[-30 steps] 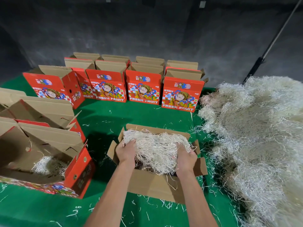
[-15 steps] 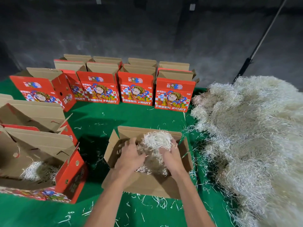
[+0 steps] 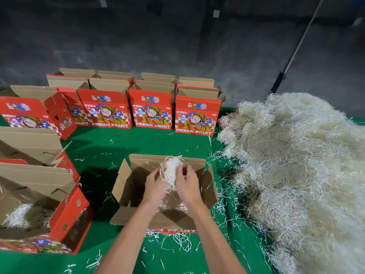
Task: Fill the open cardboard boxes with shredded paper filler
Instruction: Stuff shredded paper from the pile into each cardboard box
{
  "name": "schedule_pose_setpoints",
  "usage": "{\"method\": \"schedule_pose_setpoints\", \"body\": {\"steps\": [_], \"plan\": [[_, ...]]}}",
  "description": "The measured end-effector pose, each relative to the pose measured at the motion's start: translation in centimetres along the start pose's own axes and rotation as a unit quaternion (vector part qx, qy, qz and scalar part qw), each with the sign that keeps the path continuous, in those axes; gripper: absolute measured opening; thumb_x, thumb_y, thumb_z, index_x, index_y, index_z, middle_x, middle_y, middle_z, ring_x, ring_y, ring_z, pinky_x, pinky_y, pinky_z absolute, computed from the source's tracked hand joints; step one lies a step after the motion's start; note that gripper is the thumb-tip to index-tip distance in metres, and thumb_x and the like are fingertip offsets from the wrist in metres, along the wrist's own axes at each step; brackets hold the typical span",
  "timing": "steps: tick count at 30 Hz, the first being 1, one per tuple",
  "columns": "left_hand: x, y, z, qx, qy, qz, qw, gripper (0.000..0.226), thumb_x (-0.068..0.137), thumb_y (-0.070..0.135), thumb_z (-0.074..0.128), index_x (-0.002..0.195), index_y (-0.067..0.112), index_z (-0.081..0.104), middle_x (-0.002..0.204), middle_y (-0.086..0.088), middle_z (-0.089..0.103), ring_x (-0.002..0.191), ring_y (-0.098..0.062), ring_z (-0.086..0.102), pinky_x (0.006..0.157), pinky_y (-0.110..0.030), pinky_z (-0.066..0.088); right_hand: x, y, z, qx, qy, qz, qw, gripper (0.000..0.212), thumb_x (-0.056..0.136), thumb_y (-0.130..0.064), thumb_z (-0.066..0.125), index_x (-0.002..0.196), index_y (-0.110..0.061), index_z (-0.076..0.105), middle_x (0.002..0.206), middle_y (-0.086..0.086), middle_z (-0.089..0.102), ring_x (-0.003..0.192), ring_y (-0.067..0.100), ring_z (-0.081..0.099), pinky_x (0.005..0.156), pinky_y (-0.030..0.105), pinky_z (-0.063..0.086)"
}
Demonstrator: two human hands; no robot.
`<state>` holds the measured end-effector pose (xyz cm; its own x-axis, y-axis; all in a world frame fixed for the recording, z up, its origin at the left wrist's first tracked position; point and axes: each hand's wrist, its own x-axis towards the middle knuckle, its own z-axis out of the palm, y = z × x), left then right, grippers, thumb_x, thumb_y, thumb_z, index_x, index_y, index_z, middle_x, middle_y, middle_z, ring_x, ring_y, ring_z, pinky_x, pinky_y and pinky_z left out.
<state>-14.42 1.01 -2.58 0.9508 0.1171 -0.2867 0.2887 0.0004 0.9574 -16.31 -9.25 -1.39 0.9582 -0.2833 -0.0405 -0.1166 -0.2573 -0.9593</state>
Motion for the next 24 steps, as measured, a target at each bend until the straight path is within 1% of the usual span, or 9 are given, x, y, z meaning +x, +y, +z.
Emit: {"method": "schedule_pose_setpoints", "body": {"steps": [1, 2, 6, 10, 13, 15, 17, 21, 24], "plan": [[-0.3, -0.1, 0.6, 0.018, 0.012, 0.020, 1.000, 0.051, 0.101, 0.037, 0.053, 0.148, 0.022, 0.040, 0.137, 0.007, 0.054, 0.126, -0.022, 0.053, 0.105, -0.042, 0.042, -0.1, -0.2, 0.8, -0.033, 0.022, -0.014, 0.999, 0.023, 0.106, -0.037, 0.039, 0.104, -0.019, 0.053, 0.080, -0.020, 0.053, 0.067, -0.012, 0.058, 0.063, 0.002, 0.047], [-0.4, -0.2, 1.0, 0.032, 0.035, 0.037, 0.998, 0.048, 0.101, 0.036, 0.054, 0.144, 0.021, 0.043, 0.129, 0.012, 0.055, 0.124, -0.020, 0.052, 0.103, -0.039, 0.042, 0.0, -0.4, 1.5, -0.054, 0.049, -0.029, 0.997, 0.023, 0.106, -0.034, 0.039, 0.094, -0.019, 0.053, 0.076, -0.018, 0.054, 0.061, -0.009, 0.057, 0.050, 0.004, 0.034], [0.3, 0.3, 0.6, 0.051, 0.055, 0.051, 0.996, 0.002, 0.094, 0.012, 0.064, 0.093, 0.011, 0.066, 0.073, -0.002, 0.067, 0.059, -0.009, 0.059, 0.049, -0.025, 0.044, 0.9, 0.2, 1.6, -0.029, 0.089, -0.037, 0.995, 0.043, 0.103, -0.038, 0.045, 0.065, -0.018, 0.049, 0.055, -0.010, 0.051, 0.044, 0.003, 0.045, 0.044, 0.013, 0.032], [2.7, 2.5, -3.4, 0.007, 0.153, 0.042, 0.987, 0.032, 0.101, 0.033, 0.056, 0.071, 0.021, 0.056, 0.053, 0.006, 0.046, 0.046, -0.011, 0.038, 0.044, -0.025, 0.032, 2.4, 1.3, -1.7, 0.055, 0.133, 0.015, 0.990, 0.043, 0.103, -0.039, 0.047, 0.074, -0.010, 0.058, 0.055, -0.006, 0.049, 0.040, 0.005, 0.035, 0.038, 0.017, 0.029], [2.5, 3.1, -4.4, 0.025, 0.128, 0.054, 0.990, 0.043, 0.097, 0.056, 0.050, 0.093, 0.015, 0.064, 0.058, 0.016, 0.050, 0.055, -0.005, 0.047, 0.050, -0.018, 0.042, 2.5, 1.0, -1.9, 0.087, 0.138, 0.014, 0.986, 0.041, 0.102, -0.049, 0.045, 0.078, -0.017, 0.057, 0.058, -0.008, 0.051, 0.045, 0.004, 0.040, 0.047, 0.022, 0.035], [0.9, 2.4, -2.2, 0.075, 0.010, 0.006, 0.997, 0.076, 0.083, 0.082, 0.045, 0.128, 0.021, 0.053, 0.106, 0.013, 0.063, 0.101, -0.010, 0.060, 0.085, -0.029, 0.051, 2.1, 0.1, -0.3, 0.063, 0.087, 0.013, 0.994, 0.040, 0.100, -0.055, 0.044, 0.085, -0.020, 0.057, 0.066, -0.009, 0.058, 0.052, 0.000, 0.049, 0.054, 0.020, 0.042], [0.0, 1.7, -0.3, 0.113, -0.057, -0.047, 0.991, 0.102, 0.073, 0.092, 0.044, 0.152, 0.029, 0.029, 0.150, 0.004, 0.041, 0.137, -0.024, 0.042, 0.109, -0.048, 0.037, 2.0, -0.2, 1.0, 0.000, 0.054, -0.014, 0.998, 0.040, 0.102, -0.049, 0.046, 0.079, -0.017, 0.057, 0.062, -0.008, 0.060, 0.046, -0.002, 0.048, 0.051, 0.019, 0.039], [1.3, 1.1, -1.0, 0.193, -0.052, -0.006, 0.980, 0.077, 0.089, 0.065, 0.055, 0.142, 0.010, 0.045, 0.089, 0.007, 0.062, 0.076, -0.001, 0.061, 0.062, -0.023, 0.048, 2.6, 0.5, -0.2, -0.008, 0.043, -0.017, 0.999, 0.047, 0.103, -0.041, 0.050, 0.061, -0.020, 0.052, 0.040, -0.013, 0.045, 0.036, 0.003, 0.031, 0.038, 0.018, 0.026], [1.9, 0.9, -1.8, 0.214, -0.065, 0.010, 0.975, 0.060, 0.092, 0.061, 0.054, 0.127, 0.013, 0.058, 0.081, 0.003, 0.068, 0.067, -0.003, 0.064, 0.064, -0.025, 0.051, 2.7, 0.9, -0.4, -0.029, 0.054, -0.026, 0.998, 0.045, 0.102, -0.043, 0.052, 0.062, -0.021, 0.056, 0.039, -0.014, 0.043, 0.036, 0.005, 0.028, 0.036, 0.017, 0.024]]}}
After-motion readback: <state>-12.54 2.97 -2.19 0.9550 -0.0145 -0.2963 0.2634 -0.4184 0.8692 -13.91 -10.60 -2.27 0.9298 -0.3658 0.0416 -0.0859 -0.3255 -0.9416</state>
